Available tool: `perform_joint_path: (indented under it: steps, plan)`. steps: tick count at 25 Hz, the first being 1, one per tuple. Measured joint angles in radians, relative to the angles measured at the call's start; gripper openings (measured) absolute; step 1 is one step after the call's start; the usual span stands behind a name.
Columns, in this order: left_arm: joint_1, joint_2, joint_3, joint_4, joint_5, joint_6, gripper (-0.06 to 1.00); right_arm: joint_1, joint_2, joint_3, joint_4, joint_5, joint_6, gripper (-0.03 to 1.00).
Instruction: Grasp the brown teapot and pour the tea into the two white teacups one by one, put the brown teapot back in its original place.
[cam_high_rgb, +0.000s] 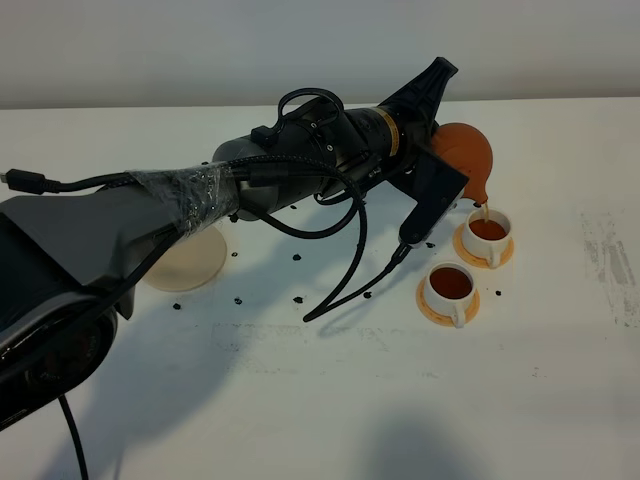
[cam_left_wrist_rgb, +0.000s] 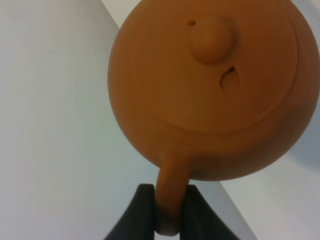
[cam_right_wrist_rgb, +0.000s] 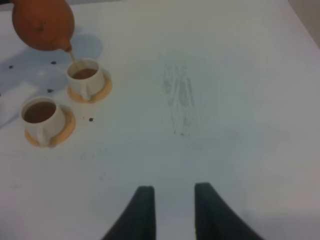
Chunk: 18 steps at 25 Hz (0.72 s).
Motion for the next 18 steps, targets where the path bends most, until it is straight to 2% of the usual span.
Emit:
perform_joint_path:
  steps: [18]
  plan:
    - [0.000,0.000,0.000,0.001,-0.022,0.002,0.09,0.000,0.000,0.000,0.000,0.000,0.000,0.22]
